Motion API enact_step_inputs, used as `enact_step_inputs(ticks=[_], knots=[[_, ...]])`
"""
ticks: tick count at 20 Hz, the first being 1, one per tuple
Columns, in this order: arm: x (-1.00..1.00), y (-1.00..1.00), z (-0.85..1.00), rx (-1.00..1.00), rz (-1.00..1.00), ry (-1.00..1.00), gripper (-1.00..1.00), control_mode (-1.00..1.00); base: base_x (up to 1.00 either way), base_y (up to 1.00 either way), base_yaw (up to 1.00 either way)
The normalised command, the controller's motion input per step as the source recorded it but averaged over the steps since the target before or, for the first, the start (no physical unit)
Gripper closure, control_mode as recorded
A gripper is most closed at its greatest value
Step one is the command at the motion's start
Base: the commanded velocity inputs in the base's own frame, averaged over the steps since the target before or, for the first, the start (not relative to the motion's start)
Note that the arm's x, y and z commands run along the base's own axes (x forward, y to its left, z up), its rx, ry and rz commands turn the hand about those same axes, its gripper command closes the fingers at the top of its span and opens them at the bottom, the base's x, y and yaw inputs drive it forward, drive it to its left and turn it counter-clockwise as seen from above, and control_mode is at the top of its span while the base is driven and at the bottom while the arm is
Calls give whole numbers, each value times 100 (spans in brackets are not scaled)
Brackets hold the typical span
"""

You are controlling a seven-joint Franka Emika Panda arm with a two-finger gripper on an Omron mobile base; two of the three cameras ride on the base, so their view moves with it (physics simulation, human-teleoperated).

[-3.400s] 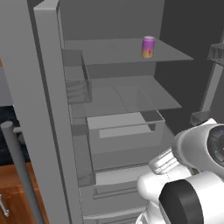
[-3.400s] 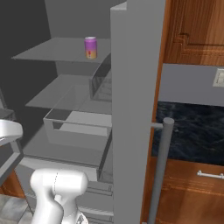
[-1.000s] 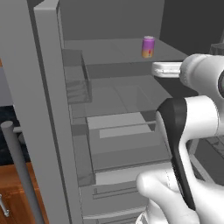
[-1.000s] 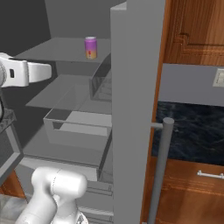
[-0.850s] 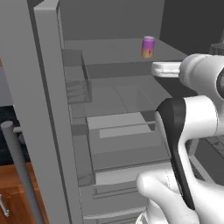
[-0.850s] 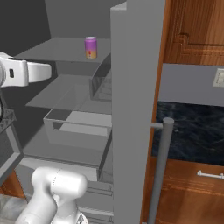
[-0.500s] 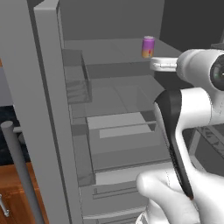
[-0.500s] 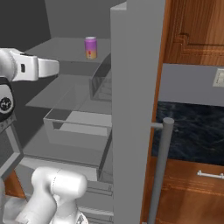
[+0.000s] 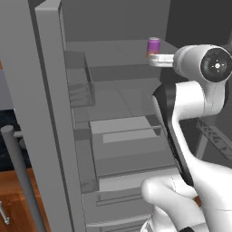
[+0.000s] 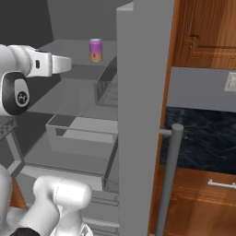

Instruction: Open the fridge, grab two sodas, and place both sodas inside the bowl with ice on the dining counter.

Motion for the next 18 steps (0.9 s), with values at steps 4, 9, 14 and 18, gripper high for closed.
enact_step_inputs(ticks=[4,9,14,18], knots=[[59,0,0,1,0,0,-100,-100,0,0,0],[61,0,1,2,0,0,-100,-100,0,0,0],[60,-3,3,3,1,0,-100,-100,0,0,0],[45,-10,0,1,1,0,-100,-100,0,0,0]])
